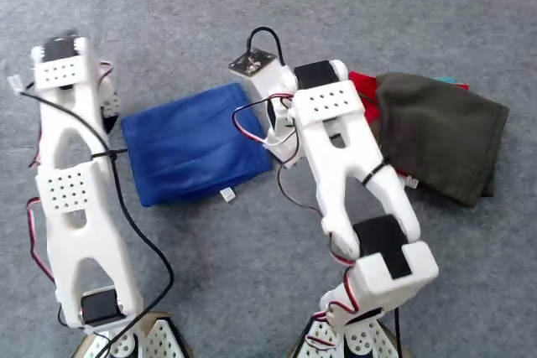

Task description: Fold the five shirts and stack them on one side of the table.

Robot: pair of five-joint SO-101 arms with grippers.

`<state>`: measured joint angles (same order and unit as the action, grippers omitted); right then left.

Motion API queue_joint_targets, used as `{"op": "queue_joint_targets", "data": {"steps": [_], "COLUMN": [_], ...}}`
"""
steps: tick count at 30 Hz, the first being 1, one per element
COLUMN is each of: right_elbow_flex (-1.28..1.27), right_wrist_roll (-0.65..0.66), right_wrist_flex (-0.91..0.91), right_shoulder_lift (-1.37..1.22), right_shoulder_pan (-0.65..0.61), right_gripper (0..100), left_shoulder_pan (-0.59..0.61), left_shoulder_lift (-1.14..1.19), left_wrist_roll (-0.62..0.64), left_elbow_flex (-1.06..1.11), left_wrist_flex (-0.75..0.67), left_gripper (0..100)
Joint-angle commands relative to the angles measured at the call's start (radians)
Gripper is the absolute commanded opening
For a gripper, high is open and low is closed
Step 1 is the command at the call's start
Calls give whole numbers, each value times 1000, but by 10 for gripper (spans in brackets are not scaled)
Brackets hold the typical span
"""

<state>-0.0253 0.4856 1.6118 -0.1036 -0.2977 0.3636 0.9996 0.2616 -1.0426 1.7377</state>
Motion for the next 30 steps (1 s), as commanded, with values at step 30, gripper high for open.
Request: {"op": "queue_joint_targets", "data": {"steps": [30], "right_elbow_flex": [568], "right_wrist_roll": [-807], "right_wrist_flex": [-201], "right_shoulder_lift": [-653], "right_shoulder_pan": [-213], "right_gripper": [393], "left_shoulder_pan": [137], "left_shoulder_lift": [28], "left_wrist_roll": [14], "left_elbow_flex": [-51], "left_wrist_flex": [-68], "left_gripper": [69]}}
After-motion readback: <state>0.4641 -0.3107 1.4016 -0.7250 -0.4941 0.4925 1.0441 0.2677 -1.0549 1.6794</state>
